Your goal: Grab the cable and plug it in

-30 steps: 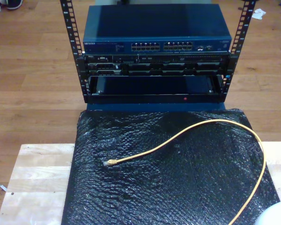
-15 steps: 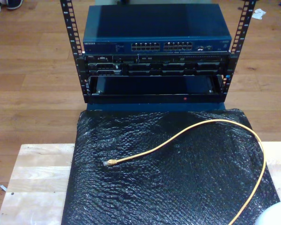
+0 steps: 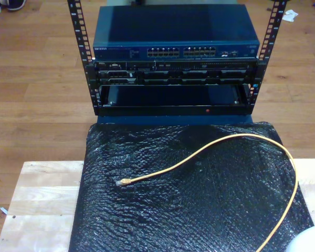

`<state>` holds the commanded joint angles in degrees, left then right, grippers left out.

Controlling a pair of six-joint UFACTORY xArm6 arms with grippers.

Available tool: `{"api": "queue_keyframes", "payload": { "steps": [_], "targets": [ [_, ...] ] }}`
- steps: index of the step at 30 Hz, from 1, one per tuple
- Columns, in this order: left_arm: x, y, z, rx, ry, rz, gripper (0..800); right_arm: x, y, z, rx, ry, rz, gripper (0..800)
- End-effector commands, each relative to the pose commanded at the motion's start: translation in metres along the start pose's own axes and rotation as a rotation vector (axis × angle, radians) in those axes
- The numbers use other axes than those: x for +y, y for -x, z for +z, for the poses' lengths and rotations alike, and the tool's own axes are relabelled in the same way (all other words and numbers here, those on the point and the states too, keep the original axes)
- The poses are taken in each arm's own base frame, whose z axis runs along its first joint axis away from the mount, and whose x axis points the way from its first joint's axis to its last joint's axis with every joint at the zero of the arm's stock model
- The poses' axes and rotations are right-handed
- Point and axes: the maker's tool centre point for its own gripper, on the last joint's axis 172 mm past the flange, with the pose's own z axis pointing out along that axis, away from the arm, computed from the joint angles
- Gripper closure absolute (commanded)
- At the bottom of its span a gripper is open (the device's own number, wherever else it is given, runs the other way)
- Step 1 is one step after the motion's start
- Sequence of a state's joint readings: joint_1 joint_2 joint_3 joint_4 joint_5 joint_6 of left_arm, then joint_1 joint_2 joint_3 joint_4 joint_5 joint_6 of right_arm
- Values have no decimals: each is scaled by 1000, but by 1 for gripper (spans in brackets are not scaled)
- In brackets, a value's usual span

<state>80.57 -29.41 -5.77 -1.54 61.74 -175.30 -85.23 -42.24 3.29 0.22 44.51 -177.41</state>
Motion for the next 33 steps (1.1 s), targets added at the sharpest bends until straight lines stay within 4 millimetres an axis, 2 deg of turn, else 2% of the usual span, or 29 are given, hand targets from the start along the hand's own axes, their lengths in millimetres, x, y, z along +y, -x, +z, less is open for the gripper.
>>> {"api": "queue_keyframes", "payload": {
  "steps": [18,25,33],
  "targets": [
    [0,-2,0,6,-1,2,0,0,2,-2,-2,-1,-3,2],
    [1,6,-14,-13,6,5,0,1,3,-14,23,-1,-3,2],
    [-1,-6,-36,49,0,5,0,1,3,-44,81,-2,24,1]
  ]
}}
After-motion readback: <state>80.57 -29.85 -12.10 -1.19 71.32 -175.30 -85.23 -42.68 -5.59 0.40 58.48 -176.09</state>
